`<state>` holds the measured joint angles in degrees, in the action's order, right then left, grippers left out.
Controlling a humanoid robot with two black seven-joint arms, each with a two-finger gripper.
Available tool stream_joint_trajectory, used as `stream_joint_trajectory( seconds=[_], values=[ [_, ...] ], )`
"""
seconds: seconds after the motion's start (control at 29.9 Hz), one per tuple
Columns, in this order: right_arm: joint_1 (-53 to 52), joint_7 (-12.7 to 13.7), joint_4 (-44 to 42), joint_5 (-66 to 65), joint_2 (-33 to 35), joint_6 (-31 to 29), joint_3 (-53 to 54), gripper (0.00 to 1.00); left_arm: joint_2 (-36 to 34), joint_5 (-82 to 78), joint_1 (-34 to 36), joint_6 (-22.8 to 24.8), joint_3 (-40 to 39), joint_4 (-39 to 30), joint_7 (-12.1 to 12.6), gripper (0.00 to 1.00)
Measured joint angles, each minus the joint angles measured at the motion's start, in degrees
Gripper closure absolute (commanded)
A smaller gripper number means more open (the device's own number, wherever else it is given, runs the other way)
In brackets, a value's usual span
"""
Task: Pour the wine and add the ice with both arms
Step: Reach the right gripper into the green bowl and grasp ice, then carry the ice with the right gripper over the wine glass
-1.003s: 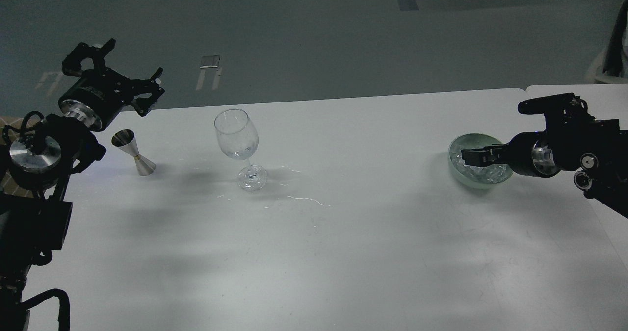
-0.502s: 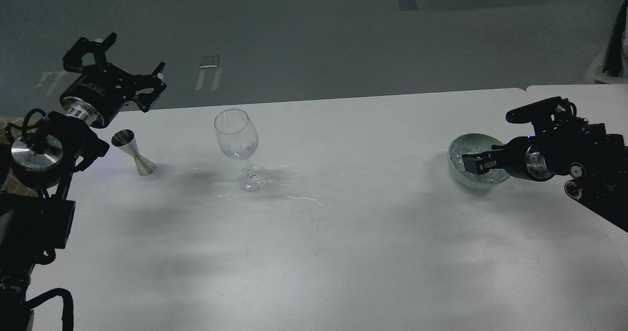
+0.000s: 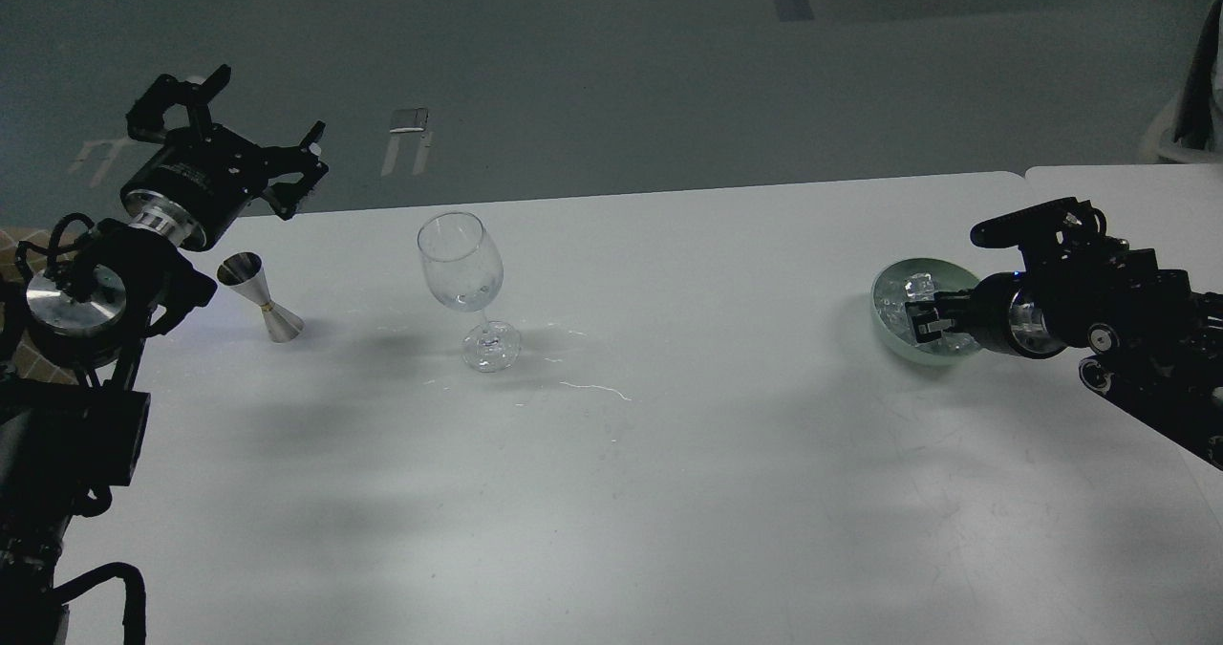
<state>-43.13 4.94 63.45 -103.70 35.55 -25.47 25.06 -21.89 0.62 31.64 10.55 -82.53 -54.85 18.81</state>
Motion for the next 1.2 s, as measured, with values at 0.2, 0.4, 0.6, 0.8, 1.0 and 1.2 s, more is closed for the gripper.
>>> stream_joint_trajectory(
  seconds=[0.2,0.4,0.6,0.8,1.0,1.2],
  values=[
    [0.0,-0.3,0.3,0.4,0.1,0.0,0.0,0.96,0.0,-0.1,0.0,0.0,0.0,0.0,0.0,0.02],
    [-0.5,-0.5,1.5,0.7,1.6,0.1,0.7,0.96,-0.3,-0.1,0.0,0.0,-0.1,-0.1,0.0,0.02],
    [-0.7,-0.6,5.2,0.9,5.4,0.1,2.3,0.96,-0.4,-0.1,0.1,-0.2,-0.1,-0.2,0.0,0.02],
    [-0.5,-0.8,10.6,1.2,10.5,0.0,3.3,0.96,-0.4,-0.1,0.1,-0.3,-0.1,-0.2,0.0,0.02],
    [-0.4,-0.8,16.0,1.3,13.6,0.1,4.9,0.96,-0.2,-0.1,0.1,-0.5,0.0,-1.2,0.0,0.02],
    [-0.6,-0.7,20.0,1.3,13.8,0.1,10.0,0.96,-0.5,-0.1,0.1,-0.6,0.0,-1.6,0.0,0.02]
  ],
)
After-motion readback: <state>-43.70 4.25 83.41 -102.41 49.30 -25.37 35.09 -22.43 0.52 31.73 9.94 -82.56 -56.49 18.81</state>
